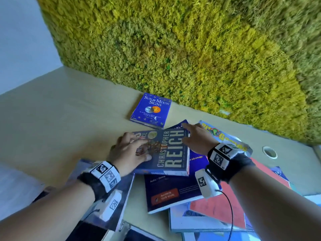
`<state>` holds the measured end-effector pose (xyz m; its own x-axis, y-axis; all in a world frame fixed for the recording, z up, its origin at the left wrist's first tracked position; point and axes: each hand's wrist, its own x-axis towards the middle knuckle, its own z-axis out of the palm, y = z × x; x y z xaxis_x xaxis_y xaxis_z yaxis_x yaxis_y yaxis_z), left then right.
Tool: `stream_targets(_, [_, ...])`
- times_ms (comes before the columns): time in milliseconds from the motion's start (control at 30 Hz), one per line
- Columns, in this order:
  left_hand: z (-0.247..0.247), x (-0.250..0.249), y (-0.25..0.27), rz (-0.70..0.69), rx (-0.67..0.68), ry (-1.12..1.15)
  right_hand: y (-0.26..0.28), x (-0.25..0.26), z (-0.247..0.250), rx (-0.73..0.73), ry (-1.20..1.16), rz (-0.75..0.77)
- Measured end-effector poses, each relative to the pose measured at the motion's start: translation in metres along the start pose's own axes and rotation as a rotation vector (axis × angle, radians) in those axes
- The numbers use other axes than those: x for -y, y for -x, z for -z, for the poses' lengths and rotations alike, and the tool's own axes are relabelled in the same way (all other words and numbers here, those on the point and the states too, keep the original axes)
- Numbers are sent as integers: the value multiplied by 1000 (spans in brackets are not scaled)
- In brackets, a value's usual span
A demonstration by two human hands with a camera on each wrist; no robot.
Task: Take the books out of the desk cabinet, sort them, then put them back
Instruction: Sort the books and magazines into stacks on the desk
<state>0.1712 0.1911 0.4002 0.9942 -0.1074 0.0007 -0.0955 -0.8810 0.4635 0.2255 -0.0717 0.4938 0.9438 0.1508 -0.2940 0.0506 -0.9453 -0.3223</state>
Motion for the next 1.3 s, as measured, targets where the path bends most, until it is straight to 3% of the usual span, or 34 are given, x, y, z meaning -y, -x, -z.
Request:
stream_targets(100, [-14,29,15,-49,-131,107,-8,11,-1,14,134,-27])
stream_targets(233, [-20,50,13,8,-188,217,-15,21,-7,18,190,-46])
stream_targets(467, [-29,46,6,134,-73,337,-30,35,-1,121,250,-71])
stream_targets(667, [-13,44,-12,93,-59,428,-47,35,2,307,265,-57])
stream_targets(900, [21,34,-56,-22,-161,417,-46,22,17,206,-25,2])
stream_targets(1100, [52,16,-103,-174,-168,385,-42,11,21,307,-280,-6])
stream_targets(1200, [56,20,-119,-156,-162,410,-47,15,37,211,-493,-30])
stream_targets(1300, [56,27,-135,-33,-168,462,-53,22,54,168,-811,-121])
